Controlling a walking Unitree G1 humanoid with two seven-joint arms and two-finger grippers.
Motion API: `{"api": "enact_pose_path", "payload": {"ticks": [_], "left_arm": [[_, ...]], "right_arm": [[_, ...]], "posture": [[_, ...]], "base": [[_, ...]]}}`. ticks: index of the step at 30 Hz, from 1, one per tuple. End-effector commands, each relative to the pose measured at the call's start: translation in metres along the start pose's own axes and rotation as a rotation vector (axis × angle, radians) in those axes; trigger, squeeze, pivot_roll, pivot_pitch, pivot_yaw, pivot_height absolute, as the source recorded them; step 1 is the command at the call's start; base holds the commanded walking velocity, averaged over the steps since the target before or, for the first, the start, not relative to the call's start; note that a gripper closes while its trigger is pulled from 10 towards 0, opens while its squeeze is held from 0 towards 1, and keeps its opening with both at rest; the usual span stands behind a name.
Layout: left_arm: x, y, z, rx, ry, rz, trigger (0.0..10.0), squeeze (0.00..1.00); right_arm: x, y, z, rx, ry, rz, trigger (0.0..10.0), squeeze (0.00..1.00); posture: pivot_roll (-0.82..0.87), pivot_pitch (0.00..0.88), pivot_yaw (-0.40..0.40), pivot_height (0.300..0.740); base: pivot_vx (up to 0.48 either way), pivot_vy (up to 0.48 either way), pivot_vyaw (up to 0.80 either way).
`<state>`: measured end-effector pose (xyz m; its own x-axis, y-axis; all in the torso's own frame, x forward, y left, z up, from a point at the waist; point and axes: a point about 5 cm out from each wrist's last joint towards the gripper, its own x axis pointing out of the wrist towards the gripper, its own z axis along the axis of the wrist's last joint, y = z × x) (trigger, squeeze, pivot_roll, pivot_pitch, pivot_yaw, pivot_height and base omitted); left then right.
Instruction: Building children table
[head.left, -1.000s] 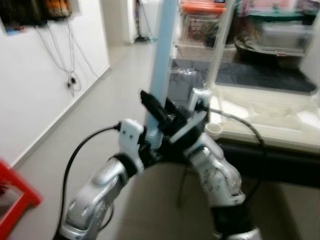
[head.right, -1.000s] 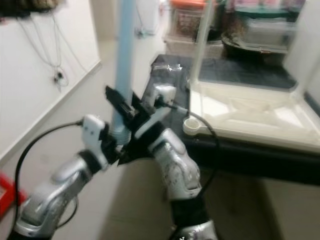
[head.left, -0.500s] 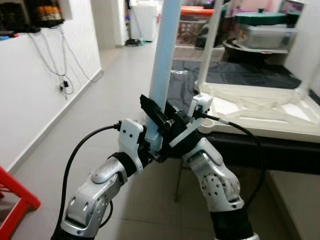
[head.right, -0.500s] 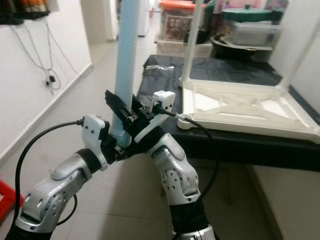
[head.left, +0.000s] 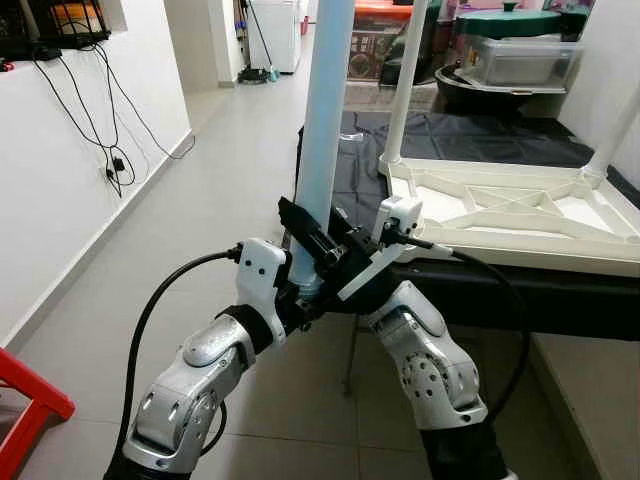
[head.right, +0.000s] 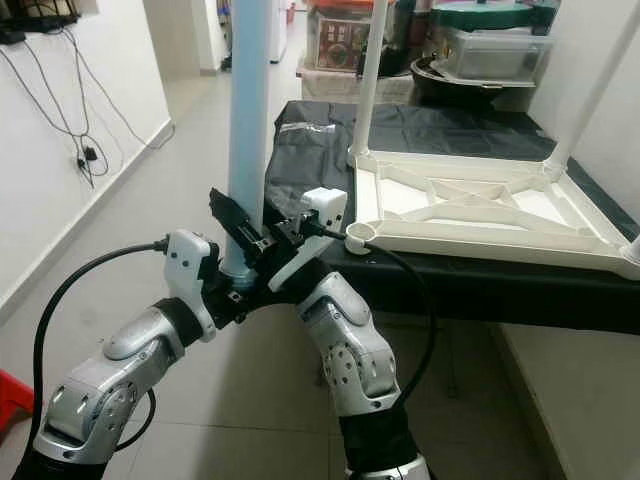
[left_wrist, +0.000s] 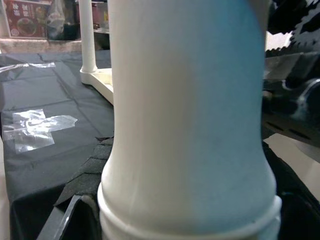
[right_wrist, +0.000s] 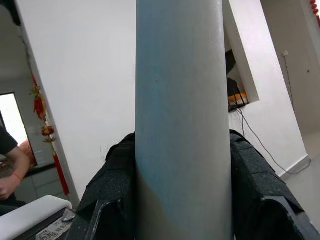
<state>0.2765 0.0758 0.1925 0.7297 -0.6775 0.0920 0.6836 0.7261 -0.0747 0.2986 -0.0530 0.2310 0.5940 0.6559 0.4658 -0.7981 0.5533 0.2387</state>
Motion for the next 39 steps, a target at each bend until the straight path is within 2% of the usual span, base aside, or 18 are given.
{"api": "enact_pose_path", "payload": {"ticks": [1,2,3,5,6,9,10,12,16,17,19,20,21,26,31,39], "left_arm": [[0.003,-0.002,0.003,0.047,-0.017,-0.005,0.0,0.00],[0.002,-0.001,0.001,0.058,-0.005,0.008,0.0,0.00],[0.001,0.003,-0.002,0.077,0.016,0.033,10.0,0.00],[0.000,0.006,-0.005,0.100,0.039,0.056,10.0,0.00],[-0.002,0.012,-0.008,0.122,0.064,0.091,10.0,0.00],[-0.004,0.016,-0.011,0.136,0.081,0.115,10.0,0.00],[-0.013,0.030,-0.017,0.232,0.132,0.178,10.0,0.00],[-0.023,0.043,-0.022,0.323,0.180,0.218,10.0,0.00],[-0.026,0.047,-0.024,0.350,0.195,0.226,10.0,0.00],[-0.030,0.052,-0.025,0.398,0.212,0.240,10.0,0.00],[-0.037,0.065,-0.027,0.554,0.259,0.268,10.0,0.00],[-0.037,0.065,-0.027,0.554,0.259,0.268,10.0,0.00],[-0.040,0.072,-0.026,0.633,0.265,0.294,10.0,0.00],[-0.037,0.074,-0.025,0.681,0.252,0.302,10.0,0.00],[-0.026,0.069,-0.023,0.724,0.197,0.318,10.0,0.00],[-0.011,0.059,-0.027,0.727,0.157,0.296,10.0,0.00]], "right_arm": [[0.002,0.001,-0.016,0.010,0.079,-0.028,0.0,0.00],[0.002,-0.001,-0.016,-0.002,0.087,-0.059,0.0,0.00],[0.003,-0.005,-0.016,-0.039,0.104,-0.101,10.0,0.00],[0.003,-0.010,-0.016,-0.073,0.110,-0.142,10.0,0.00],[0.004,-0.013,-0.013,-0.072,0.100,-0.167,10.0,1.00],[0.005,-0.015,-0.011,-0.067,0.091,-0.181,10.0,1.00],[0.007,-0.018,-0.008,-0.084,0.109,-0.196,10.0,0.00],[0.010,-0.020,-0.005,-0.107,0.134,-0.208,10.0,0.00],[0.011,-0.020,-0.004,-0.111,0.140,-0.212,10.0,0.00],[0.012,-0.021,-0.003,-0.108,0.149,-0.216,10.0,0.00],[0.015,-0.023,-0.001,-0.062,0.158,-0.229,10.0,0.00],[0.015,-0.023,-0.001,-0.062,0.158,-0.229,10.0,0.00],[0.017,-0.022,0.000,-0.005,0.161,-0.229,10.0,0.00],[0.018,-0.021,-0.001,0.051,0.168,-0.223,10.0,0.00],[0.021,-0.016,-0.003,0.120,0.173,-0.224,10.0,0.00],[0.026,-0.015,-0.002,0.139,0.144,-0.271,10.0,0.00]], "posture": [[0.11,0.062,-0.022,0.740],[0.11,0.062,-0.022,0.740],[0.11,0.064,-0.023,0.740],[0.11,0.063,-0.023,0.740],[0.10,0.065,-0.020,0.740],[0.10,0.065,-0.020,0.740],[0.10,0.071,-0.022,0.740],[0.10,0.071,-0.023,0.740],[0.10,0.071,-0.023,0.740],[0.10,0.074,-0.027,0.740],[0.11,0.076,-0.030,0.740],[0.11,0.076,-0.030,0.740],[0.10,0.076,-0.030,0.740],[0.10,0.076,-0.032,0.740],[0.10,0.079,-0.031,0.740],[0.10,0.079,-0.029,0.740]], "base": [[0.000,0.000,0.00],[0.000,0.000,0.00],[0.000,0.000,0.00],[0.000,0.000,0.00],[0.000,0.000,0.00],[0.000,0.000,0.00],[0.000,0.000,0.00],[0.000,0.000,0.00],[0.000,0.000,0.00],[0.000,0.000,0.00],[0.000,0.000,0.00],[0.000,0.000,0.00],[0.000,0.000,0.00],[0.000,0.000,0.00],[0.000,0.000,0.00],[0.000,0.000,0.00]]}}
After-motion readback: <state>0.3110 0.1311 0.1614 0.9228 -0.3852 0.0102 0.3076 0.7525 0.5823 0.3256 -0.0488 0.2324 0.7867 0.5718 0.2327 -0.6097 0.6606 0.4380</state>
